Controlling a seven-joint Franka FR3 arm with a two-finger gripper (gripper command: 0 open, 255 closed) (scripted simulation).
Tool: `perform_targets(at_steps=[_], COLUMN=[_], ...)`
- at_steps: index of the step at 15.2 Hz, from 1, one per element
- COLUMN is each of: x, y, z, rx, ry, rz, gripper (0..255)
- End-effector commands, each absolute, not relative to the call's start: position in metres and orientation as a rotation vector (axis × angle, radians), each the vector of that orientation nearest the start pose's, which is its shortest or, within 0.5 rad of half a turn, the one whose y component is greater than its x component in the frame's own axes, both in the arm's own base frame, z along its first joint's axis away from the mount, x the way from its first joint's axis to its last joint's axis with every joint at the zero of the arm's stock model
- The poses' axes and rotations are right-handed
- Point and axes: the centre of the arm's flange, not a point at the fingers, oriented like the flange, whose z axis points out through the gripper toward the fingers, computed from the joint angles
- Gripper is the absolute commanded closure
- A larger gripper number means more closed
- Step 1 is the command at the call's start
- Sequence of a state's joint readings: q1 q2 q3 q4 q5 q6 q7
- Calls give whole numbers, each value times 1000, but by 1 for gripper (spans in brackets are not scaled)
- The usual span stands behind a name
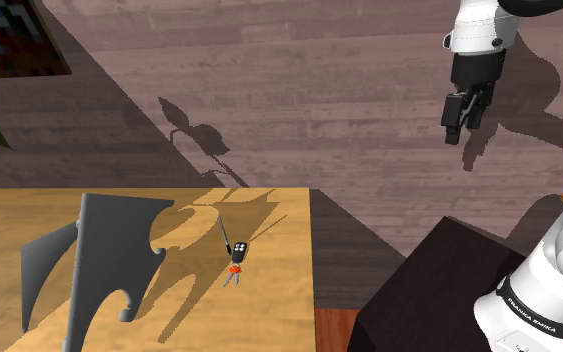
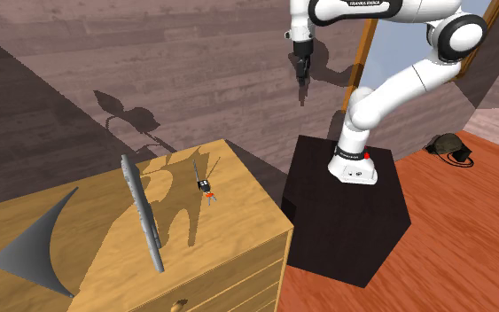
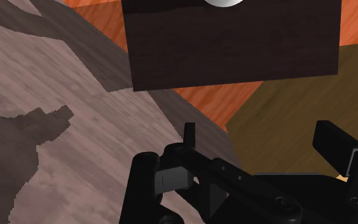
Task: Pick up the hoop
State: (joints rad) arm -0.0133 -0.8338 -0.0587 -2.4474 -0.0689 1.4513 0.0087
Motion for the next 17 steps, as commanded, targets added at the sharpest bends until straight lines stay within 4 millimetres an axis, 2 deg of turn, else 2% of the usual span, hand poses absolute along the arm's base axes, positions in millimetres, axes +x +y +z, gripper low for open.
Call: perform_targets(at_steps=[1,9,17], x=[277,298,328], y=[-32,58,146], z=[552,507,463], rx=[-3152,-3147,-3133], ry=[95,251,405], rz=[259,200,141], gripper=[0,0,0])
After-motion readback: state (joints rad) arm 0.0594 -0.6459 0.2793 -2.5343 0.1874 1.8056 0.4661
